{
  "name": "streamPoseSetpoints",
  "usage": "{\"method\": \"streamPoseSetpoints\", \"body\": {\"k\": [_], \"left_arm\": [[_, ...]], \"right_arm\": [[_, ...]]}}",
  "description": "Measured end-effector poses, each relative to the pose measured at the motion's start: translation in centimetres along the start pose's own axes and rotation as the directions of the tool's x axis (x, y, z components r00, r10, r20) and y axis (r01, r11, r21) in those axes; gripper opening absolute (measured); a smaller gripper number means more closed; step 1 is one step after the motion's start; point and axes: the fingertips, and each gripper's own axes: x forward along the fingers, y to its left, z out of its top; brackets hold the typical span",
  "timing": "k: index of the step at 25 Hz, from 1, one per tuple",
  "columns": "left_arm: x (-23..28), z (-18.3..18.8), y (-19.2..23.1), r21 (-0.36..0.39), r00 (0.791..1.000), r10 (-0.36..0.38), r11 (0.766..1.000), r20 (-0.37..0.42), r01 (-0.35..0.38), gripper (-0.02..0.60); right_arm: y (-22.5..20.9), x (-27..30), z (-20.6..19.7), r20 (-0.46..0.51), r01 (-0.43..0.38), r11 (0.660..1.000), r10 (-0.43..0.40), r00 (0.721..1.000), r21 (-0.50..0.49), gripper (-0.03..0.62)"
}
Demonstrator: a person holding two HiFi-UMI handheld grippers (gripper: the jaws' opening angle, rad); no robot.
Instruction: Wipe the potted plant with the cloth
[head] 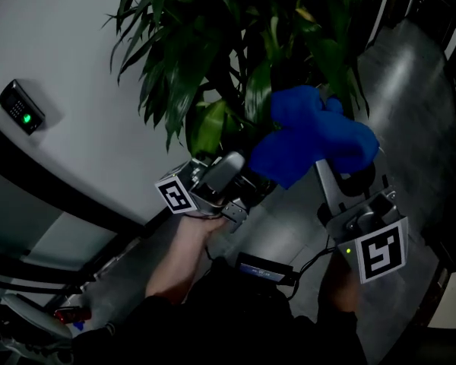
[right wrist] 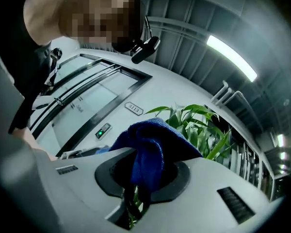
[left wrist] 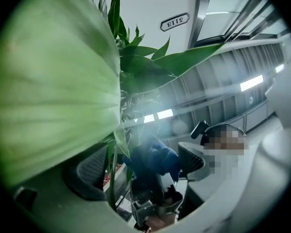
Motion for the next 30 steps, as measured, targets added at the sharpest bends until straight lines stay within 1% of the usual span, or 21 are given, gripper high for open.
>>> {"method": "streamPoseSetpoints", "body": {"k": [2,4,6,8,11,13,17,23,26,30], "left_arm": [[-0.1,0.0,-0.1,0.010,1.000,0.005,1.000,0.002,-0.005,0.449],[0.0,0.1,-0.4,0.018,1.000,0.004,1.000,0.006,-0.004,0.449],[0.0,0.2,-0.5,0.024,1.000,0.005,1.000,0.012,-0.006,0.449],[-0.1,0.4,-0.5,0.027,1.000,0.007,1.000,0.016,-0.007,0.449],[0.0,0.7,-0.6,0.024,1.000,0.003,1.000,0.025,-0.003,0.449],[0.0,0.9,-0.6,0.013,0.999,-0.002,1.000,0.041,0.001,0.449],[0.1,1.0,-0.5,-0.002,0.998,-0.003,1.000,0.066,0.004,0.449],[-0.1,0.7,-0.2,-0.016,0.996,0.005,1.000,0.091,-0.004,0.449],[-0.1,0.5,-0.2,-0.001,0.996,0.015,1.000,0.092,-0.015,0.449],[-0.1,-0.1,-0.6,0.018,0.995,0.028,0.999,0.096,-0.030,0.449]], "right_arm": [[-0.5,1.0,-0.1,0.009,0.021,1.000,-0.021,1.000,-0.017,0.072],[-0.3,2.1,-0.6,0.007,0.010,0.999,-0.009,1.000,-0.037,0.072],[0.9,3.2,-1.8,-0.020,-0.039,0.997,0.038,0.999,-0.064,0.072],[2.7,3.8,-4.2,-0.092,-0.110,0.991,0.103,0.990,-0.079,0.072],[5.5,3.4,-7.6,-0.204,-0.211,0.974,0.191,0.960,-0.080,0.072],[6.9,2.8,-8.6,-0.231,-0.257,0.963,0.233,0.945,-0.080,0.071],[8.3,1.2,-9.5,-0.247,-0.297,0.953,0.276,0.929,-0.052,0.072],[9.3,-0.7,-10.0,-0.223,-0.321,0.947,0.314,0.923,0.004,0.072],[10.2,-1.7,-10.3,-0.229,-0.349,0.937,0.344,0.911,0.017,0.072],[11.6,-3.4,-10.5,-0.246,-0.399,0.917,0.392,0.886,0.021,0.072]]}}
